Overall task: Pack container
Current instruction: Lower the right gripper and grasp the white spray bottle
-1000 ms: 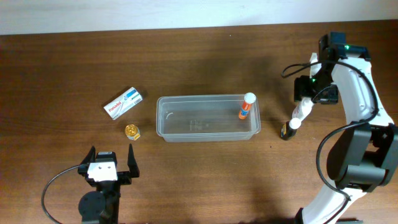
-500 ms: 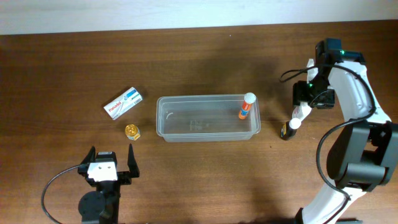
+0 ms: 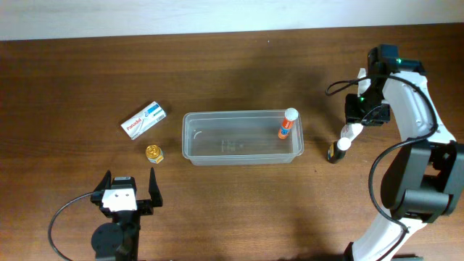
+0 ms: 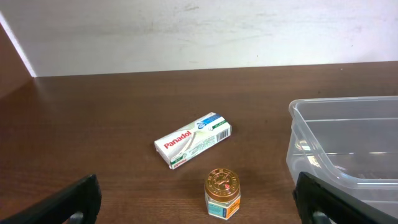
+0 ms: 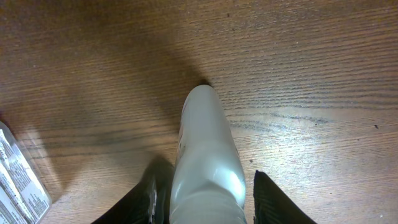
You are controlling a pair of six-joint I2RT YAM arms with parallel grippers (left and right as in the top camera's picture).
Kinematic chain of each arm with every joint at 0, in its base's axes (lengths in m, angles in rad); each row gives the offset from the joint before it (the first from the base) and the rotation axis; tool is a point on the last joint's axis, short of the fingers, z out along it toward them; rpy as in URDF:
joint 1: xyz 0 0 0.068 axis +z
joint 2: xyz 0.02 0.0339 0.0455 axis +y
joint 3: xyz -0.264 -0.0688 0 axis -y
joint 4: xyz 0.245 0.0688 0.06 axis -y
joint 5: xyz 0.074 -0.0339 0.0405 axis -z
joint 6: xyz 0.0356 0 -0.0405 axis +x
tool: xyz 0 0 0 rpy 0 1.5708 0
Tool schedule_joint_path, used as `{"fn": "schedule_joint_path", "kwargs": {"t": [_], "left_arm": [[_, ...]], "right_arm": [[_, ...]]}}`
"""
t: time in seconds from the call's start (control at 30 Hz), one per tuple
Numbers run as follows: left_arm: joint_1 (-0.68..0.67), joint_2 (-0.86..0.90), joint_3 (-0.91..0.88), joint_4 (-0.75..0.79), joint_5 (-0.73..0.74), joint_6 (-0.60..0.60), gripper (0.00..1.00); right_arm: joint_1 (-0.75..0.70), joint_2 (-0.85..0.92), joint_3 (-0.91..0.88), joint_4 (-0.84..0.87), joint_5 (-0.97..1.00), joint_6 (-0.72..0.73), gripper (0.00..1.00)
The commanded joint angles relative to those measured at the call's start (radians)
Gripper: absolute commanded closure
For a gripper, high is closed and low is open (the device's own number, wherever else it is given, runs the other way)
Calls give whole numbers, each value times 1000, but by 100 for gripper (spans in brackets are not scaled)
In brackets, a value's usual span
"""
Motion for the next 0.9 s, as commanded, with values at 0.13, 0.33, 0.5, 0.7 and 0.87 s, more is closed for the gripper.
{"fn": "schedule_joint_path", "kwargs": {"t": [0.13, 0.33, 0.5, 0.7, 0.87], "left_arm": [[5, -7, -9, 4, -7, 16, 1], [5, -7, -9, 4, -7, 16, 1], [5, -7, -9, 4, -7, 16, 1], [5, -7, -9, 4, -6, 16, 1], [5, -7, -9, 4, -7, 16, 1]], "right_arm": [[-5, 12, -11, 3, -6, -3, 66], [-5, 12, -11, 3, -6, -3, 74], [-5, 12, -11, 11, -6, -3, 75], [-5, 11, 16, 8, -6, -3, 76], [-4, -6, 98, -43, -37, -3, 76]]}}
